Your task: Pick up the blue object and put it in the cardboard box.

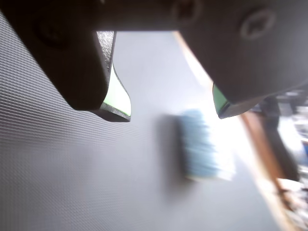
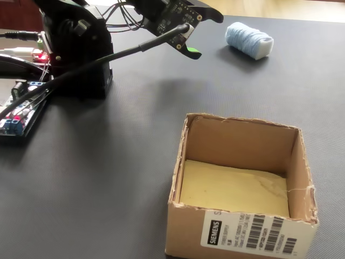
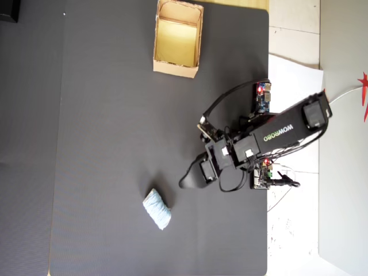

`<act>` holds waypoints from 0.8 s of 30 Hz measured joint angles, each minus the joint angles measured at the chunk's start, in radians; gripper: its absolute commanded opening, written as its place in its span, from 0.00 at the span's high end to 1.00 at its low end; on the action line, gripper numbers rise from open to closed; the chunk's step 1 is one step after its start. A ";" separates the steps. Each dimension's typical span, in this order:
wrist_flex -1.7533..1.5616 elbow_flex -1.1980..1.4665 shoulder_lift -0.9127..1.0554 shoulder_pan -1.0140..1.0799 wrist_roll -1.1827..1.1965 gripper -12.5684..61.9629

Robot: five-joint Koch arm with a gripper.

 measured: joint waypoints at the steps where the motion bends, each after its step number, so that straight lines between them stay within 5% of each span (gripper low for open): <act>1: 0.005 -0.038 -0.058 -0.018 -0.002 0.39; 24: 0.410 -0.782 -0.604 -0.067 -0.003 0.39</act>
